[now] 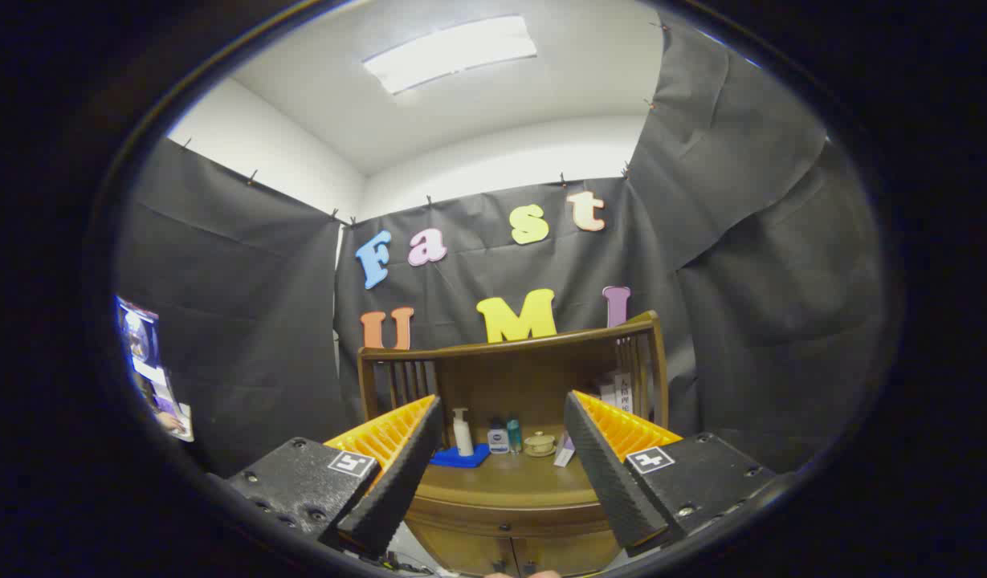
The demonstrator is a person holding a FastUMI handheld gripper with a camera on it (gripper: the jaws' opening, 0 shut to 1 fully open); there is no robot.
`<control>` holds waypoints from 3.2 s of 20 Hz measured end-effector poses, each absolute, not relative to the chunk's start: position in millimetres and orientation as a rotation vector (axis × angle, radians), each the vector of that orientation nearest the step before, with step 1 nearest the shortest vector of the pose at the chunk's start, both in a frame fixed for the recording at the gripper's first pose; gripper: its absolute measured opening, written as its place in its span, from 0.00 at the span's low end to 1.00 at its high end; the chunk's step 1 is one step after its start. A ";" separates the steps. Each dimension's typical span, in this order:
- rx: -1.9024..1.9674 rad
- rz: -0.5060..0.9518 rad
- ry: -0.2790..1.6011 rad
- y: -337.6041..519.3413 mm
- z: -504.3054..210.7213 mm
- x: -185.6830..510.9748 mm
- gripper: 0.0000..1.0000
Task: Pull open the drawer, take out the items inside it, and place them on the countertop above the cabinet.
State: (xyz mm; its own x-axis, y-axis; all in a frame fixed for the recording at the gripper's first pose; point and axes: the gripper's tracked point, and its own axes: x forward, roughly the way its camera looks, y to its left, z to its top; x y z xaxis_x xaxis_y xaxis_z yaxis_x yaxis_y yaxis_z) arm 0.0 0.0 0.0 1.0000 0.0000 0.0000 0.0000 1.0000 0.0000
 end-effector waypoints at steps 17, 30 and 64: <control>0.002 -0.006 0.005 -3.3 -2.6 2.6 0.98; 0.051 0.010 0.055 11.8 -59.8 33.3 0.98; -0.017 -0.207 0.490 -30.2 -446.3 142.8 0.53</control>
